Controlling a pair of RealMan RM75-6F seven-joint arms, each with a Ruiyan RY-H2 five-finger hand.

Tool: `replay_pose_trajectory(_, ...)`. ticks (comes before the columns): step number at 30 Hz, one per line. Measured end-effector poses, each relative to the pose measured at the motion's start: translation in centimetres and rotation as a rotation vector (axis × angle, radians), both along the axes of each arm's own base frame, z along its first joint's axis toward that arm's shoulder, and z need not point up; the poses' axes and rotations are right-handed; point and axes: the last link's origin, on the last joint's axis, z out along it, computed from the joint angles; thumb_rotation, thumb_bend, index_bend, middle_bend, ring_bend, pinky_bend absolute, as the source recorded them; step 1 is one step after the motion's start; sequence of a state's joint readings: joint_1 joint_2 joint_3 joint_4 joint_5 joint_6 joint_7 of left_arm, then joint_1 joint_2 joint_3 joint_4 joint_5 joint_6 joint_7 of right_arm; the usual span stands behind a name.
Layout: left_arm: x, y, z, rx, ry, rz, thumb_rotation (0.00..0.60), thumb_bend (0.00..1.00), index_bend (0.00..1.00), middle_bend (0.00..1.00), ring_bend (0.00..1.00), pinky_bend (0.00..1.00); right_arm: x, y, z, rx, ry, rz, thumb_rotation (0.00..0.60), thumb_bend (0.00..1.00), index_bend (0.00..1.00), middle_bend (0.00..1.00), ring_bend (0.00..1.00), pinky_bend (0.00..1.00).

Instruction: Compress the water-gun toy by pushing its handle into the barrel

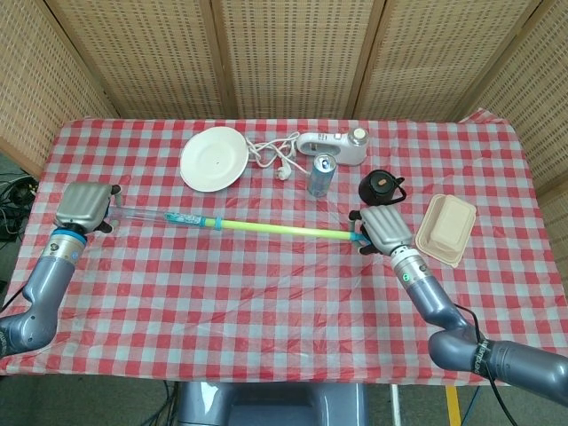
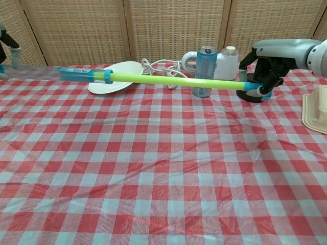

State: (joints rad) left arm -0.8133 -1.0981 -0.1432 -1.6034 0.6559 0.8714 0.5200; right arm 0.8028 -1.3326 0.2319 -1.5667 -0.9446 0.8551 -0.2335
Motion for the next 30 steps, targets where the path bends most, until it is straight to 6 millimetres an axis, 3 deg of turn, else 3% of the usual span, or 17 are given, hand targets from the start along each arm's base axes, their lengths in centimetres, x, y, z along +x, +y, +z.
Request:
replay_pose_trajectory(18, 4.1, -1.9, -3.5, -0.095, -0.080, -0.070, 0.600, 0.44, 0.54, 0.74, 0.68, 0.58, 2.5, 1.4, -3.0, 0.059, 0.026, 0.093, 0.600, 0.54, 0.82, 1.00, 1.00, 0.66)
replay_pose_trajectory(30, 5.0, -2.6, -4.8, -0.107, -0.093, -0.070, 0.600, 0.44, 0.54, 0.74, 0.68, 0.58, 3.8, 2.7, -4.5, 0.094, 0.031, 0.132, 0.600, 0.54, 0.82, 1.00, 1.00, 0.66)
